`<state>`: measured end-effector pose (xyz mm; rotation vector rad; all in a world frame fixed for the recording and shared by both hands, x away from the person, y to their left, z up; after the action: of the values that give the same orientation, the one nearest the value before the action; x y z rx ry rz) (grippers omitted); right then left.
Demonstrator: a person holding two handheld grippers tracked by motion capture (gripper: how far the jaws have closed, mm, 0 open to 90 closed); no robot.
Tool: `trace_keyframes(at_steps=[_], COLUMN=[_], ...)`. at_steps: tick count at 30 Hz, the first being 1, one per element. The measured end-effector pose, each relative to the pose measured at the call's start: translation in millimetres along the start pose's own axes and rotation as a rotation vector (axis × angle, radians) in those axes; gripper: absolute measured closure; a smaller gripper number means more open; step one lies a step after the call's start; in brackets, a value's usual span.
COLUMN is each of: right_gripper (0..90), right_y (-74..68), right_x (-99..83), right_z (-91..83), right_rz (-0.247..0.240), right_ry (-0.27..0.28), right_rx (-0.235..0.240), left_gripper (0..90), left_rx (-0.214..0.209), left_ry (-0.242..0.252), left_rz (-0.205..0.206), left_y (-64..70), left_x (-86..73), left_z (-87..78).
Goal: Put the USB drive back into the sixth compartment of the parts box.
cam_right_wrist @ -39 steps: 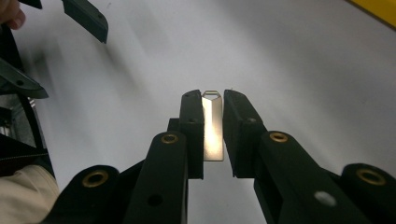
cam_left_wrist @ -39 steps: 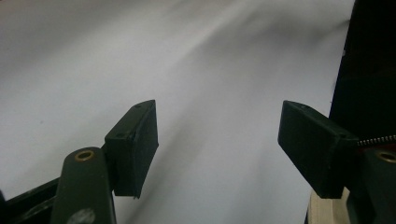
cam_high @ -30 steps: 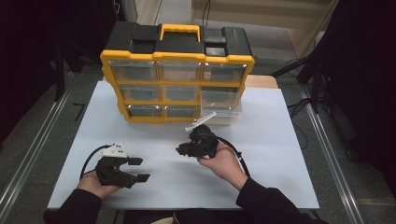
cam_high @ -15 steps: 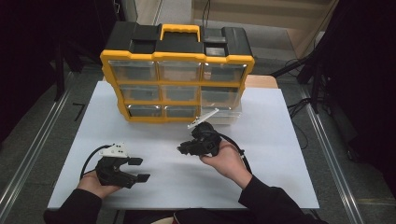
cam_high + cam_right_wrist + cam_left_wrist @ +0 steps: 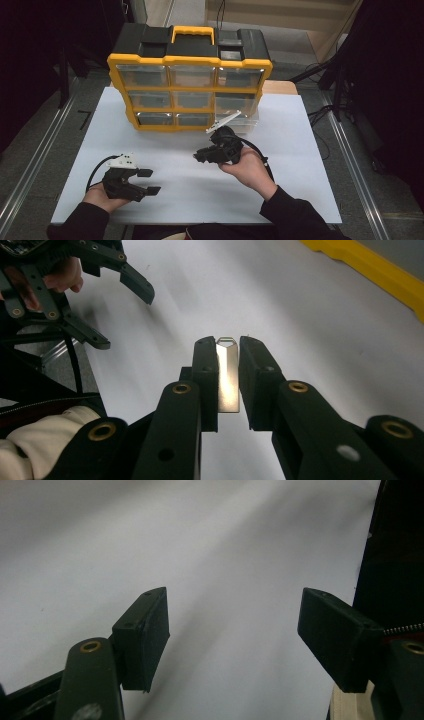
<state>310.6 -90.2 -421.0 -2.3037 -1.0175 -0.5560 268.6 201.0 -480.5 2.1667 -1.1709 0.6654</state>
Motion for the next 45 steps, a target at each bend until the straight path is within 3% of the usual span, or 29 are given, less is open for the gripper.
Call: trace_keyframes(at_steps=[32,45], right_gripper=[76.0,76.0], right_y=[-0.9,9.0], right_x=[7.3,7.2], right_z=[-49.5,-73.2], right_rz=[0.017,0.041], right_ry=[0.022,0.060], right_rx=[0.009,-0.007], left_gripper=[29.7,29.6], left_rx=[-0.001,0.000], left_ry=[0.003,0.004], left_rz=[-0.005,-0.007], left_y=[-0.8,-0.5], left_x=[-0.3,-0.4], left_z=[0.7,0.7])
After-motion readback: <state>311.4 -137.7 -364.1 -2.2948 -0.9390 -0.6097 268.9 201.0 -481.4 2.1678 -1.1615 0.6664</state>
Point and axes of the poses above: each handheld gripper's, and its own axes: z roughly forward along the jaws, x roughly out of its top, y roughly to its right, the point moved 2 cm from there along z, roughly forward along the jaws, and after that the axes turned 2 degrees about -y, right-handed, at the moved point
